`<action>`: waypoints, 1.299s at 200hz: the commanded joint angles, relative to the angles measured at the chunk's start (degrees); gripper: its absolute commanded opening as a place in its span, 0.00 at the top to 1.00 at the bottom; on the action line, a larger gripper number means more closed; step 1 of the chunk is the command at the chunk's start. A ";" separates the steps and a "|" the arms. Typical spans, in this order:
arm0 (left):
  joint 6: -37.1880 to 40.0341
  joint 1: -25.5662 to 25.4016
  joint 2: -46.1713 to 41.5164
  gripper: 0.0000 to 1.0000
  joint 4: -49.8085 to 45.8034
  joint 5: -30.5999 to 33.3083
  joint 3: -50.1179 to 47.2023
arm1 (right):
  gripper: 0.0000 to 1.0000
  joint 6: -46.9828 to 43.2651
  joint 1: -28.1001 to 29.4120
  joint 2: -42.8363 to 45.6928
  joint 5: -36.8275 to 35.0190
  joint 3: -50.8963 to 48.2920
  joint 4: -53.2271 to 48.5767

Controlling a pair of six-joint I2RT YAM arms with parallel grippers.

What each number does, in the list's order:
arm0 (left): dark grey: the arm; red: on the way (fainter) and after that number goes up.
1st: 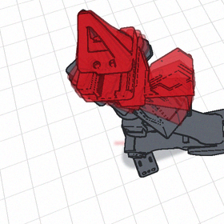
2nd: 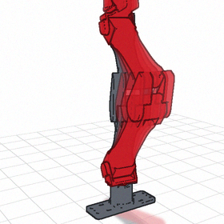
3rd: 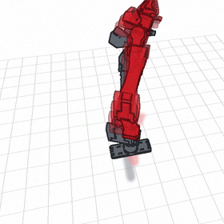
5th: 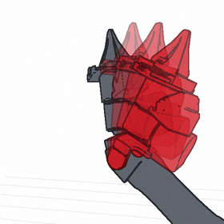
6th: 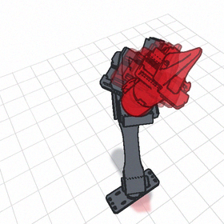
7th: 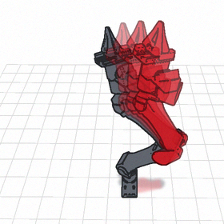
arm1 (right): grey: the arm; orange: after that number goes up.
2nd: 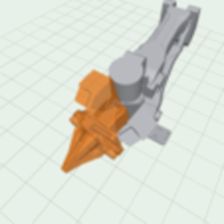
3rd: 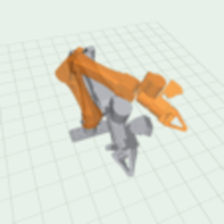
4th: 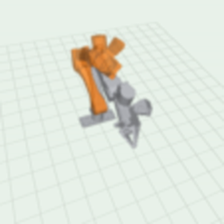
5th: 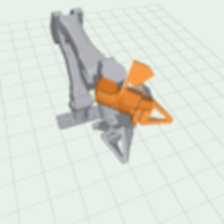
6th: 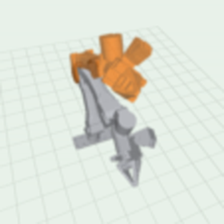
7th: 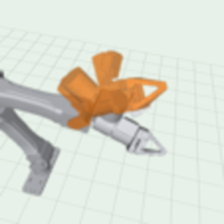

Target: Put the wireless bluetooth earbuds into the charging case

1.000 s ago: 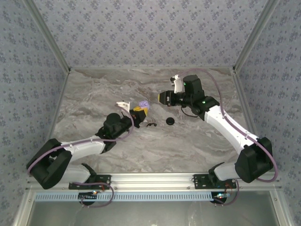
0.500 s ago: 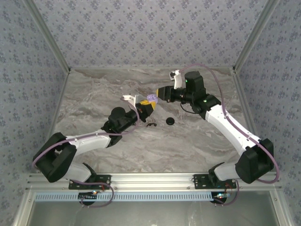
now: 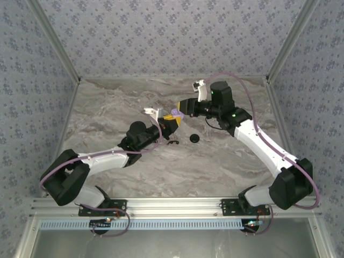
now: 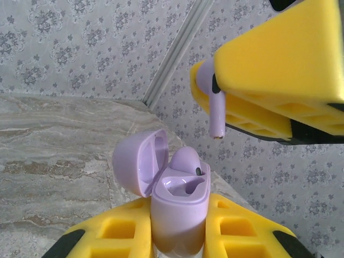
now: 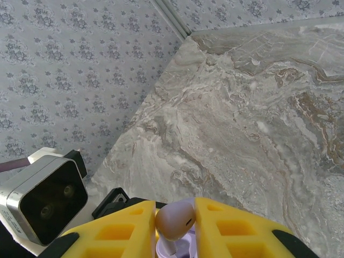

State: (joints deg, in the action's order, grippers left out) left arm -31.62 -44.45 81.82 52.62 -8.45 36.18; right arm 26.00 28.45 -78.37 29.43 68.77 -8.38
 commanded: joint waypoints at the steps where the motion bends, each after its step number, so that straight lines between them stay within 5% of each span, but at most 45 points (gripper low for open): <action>1: -0.29 -0.46 0.10 0.94 1.88 -2.06 2.61 | 0.76 -1.52 0.56 -0.03 0.64 2.24 -0.43; 260: 1.18 -0.47 -2.00 0.95 -1.29 -1.29 3.15 | 0.76 -4.15 1.41 -0.41 -1.25 1.80 -4.36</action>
State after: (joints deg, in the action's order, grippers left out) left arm -31.33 -44.64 81.76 50.70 -10.02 37.78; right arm 23.07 29.41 -78.54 29.15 68.95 -11.75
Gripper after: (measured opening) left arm 0.196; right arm 0.244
